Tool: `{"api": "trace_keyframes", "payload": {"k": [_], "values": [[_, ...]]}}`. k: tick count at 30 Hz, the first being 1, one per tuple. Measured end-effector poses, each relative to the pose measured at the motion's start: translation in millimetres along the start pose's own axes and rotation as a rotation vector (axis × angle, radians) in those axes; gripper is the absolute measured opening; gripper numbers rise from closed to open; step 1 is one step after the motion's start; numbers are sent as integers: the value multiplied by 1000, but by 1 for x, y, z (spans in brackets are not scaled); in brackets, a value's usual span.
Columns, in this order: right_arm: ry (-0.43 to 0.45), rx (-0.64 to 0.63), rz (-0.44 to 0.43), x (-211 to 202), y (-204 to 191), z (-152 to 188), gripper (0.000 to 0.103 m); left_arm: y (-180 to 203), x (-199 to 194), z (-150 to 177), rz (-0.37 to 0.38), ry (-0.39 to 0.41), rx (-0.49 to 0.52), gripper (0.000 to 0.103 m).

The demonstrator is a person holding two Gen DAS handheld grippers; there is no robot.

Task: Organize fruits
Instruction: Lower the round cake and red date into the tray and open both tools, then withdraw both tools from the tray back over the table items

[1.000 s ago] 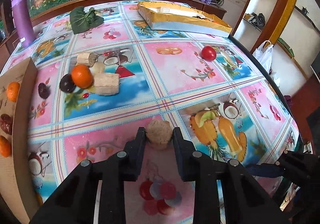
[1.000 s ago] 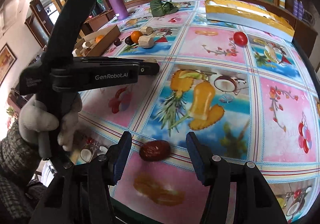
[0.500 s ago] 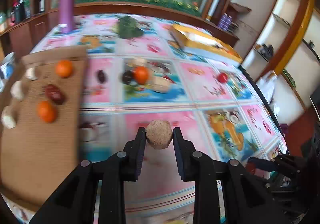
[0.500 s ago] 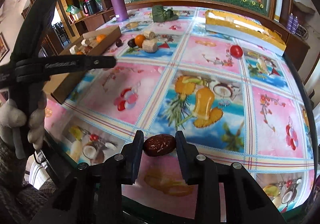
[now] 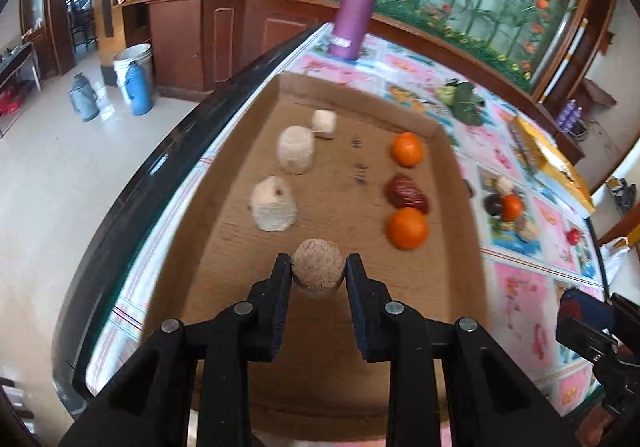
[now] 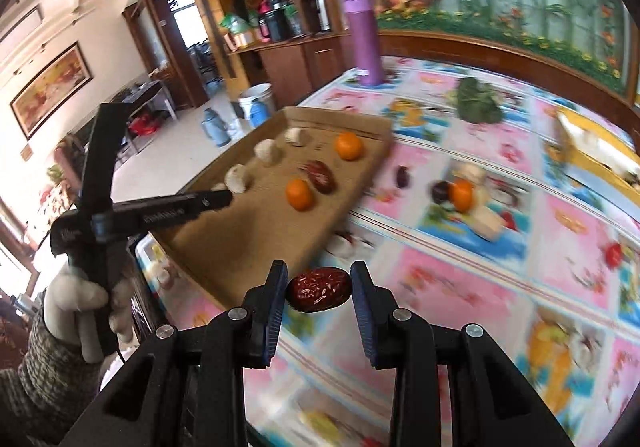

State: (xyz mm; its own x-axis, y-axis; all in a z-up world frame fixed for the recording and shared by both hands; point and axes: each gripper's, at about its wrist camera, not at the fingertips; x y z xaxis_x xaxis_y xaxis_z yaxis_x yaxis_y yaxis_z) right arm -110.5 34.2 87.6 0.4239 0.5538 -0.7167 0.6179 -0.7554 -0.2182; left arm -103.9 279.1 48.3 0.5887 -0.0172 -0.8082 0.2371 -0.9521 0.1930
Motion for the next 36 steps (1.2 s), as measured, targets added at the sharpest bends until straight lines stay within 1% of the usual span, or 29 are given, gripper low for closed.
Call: {"api": "trace_keyframes", "payload": {"k": [2,4,8,12,14,17,19,20,21,22,23,24,25,26,28,30,33,35,36], "values": [[-22,-31,14,29,-13,-16,36,-6,9,-5,-18,-28,-4,27],[-53,-46,16,54,-22,-26,36,-10,16,-8,-28,-44,-3,27],[-111,-67,30,98,-33,-37,36,-13,26,-12,-28,-60,-9,27],[-139,-88,40,123,-41,-39,36,-20,30,-15,-12,-65,-41,27],[-147,-101,47,131,-44,-39,36,-25,31,-15,8,-65,-67,27],[-147,-119,65,138,-46,-39,36,-32,26,-14,39,-50,-98,32],[-140,-114,58,139,-44,-39,36,-36,19,-13,61,-31,-118,33],[-137,-110,56,139,-44,-39,38,-38,15,-13,70,-22,-126,34],[-133,-105,53,139,-45,-39,45,-39,11,-12,79,-11,-133,37],[-129,-98,47,137,-44,-40,49,-40,7,-12,87,2,-141,43],[-123,-91,42,136,-43,-40,55,-40,1,-11,92,18,-146,46],[-111,-84,41,132,-43,-41,58,-39,-4,-9,94,35,-148,54],[-100,-79,42,129,-43,-41,59,-38,-9,-9,91,51,-145,61],[-90,-75,42,125,-43,-41,59,-35,-15,-8,86,70,-138,64],[-65,-63,43,113,-41,-41,59,-28,-30,-4,54,126,-117,80],[-31,-41,49,98,-38,-37,63,-19,-43,0,20,176,-106,89],[25,5,67,72,-29,-29,69,-5,-61,6,-5,231,-66,89],[64,47,83,54,-20,-21,71,6,-69,9,-54,259,-39,89],[79,67,91,46,-16,-17,72,14,-74,11,-91,279,-17,89]]}}
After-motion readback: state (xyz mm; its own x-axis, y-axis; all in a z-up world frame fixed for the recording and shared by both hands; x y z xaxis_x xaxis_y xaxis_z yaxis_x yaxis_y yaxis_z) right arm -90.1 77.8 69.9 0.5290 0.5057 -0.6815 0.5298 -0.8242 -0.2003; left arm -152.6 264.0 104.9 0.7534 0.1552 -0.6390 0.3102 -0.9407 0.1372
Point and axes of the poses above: each gripper's, at about its wrist camera, not at the fingertips, and x roughly the way its jaws point, y to its right, z to its underside, and after that the axes turned 1 degree about -y, right-handed
